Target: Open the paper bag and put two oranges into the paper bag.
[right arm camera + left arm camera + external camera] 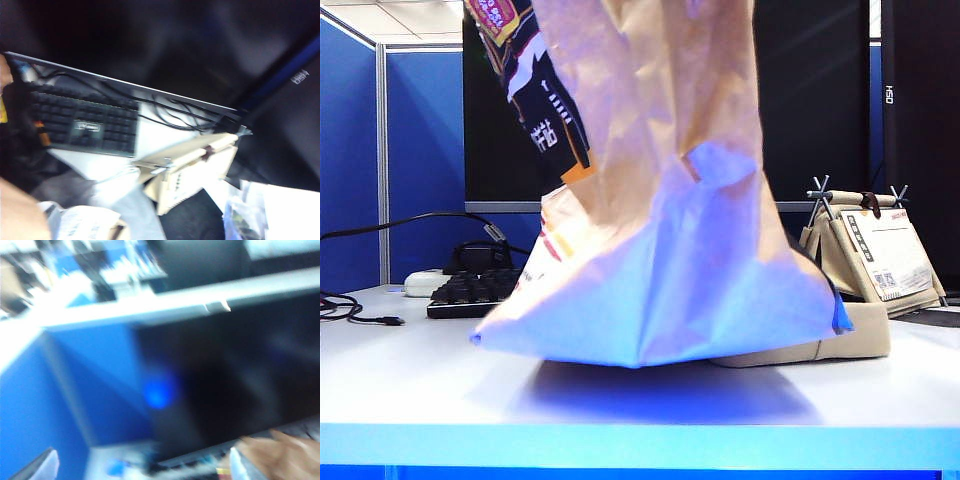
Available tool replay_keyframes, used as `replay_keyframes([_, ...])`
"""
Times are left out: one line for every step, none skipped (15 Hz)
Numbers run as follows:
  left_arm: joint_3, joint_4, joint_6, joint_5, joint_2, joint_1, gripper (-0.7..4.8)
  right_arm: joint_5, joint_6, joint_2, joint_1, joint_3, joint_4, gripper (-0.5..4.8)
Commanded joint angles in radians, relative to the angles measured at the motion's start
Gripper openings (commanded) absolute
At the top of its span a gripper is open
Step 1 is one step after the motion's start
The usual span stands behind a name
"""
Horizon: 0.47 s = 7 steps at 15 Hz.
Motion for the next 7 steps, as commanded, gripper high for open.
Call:
replay_keyframes([-0.014,-0.071,0.013,0.021,-0.118,0.204,4.79,-0.002,-0.008,-0.005,-0.037,0.004,0.01,4.79])
replay_keyframes([-0.042,-0.087,0.024,0.047,-0.155,0.264,4.79,-0.002,-0.008,-0.004,-0.053,0.004,-0.004,4.79])
replay_keyframes([-0.074,-0.096,0.049,0.051,-0.186,0.312,4.79,-0.002,-0.008,-0.004,-0.065,0.004,-0.011,4.79])
replay_keyframes([-0.116,-0.097,0.069,0.069,-0.21,0.356,4.79,0.003,-0.008,-0.004,-0.076,0.004,-0.011,4.79])
replay_keyframes([-0.151,-0.105,0.067,0.098,-0.221,0.387,4.79,0.015,-0.008,-0.004,-0.077,0.004,-0.012,4.79])
replay_keyframes([-0.179,-0.123,0.064,0.103,-0.221,0.407,4.79,0.018,-0.008,-0.004,-0.077,0.004,-0.011,4.79])
replay_keyframes([-0.223,-0.122,0.064,0.105,-0.221,0.416,4.79,0.016,-0.008,-0.004,-0.077,0.004,-0.008,4.79])
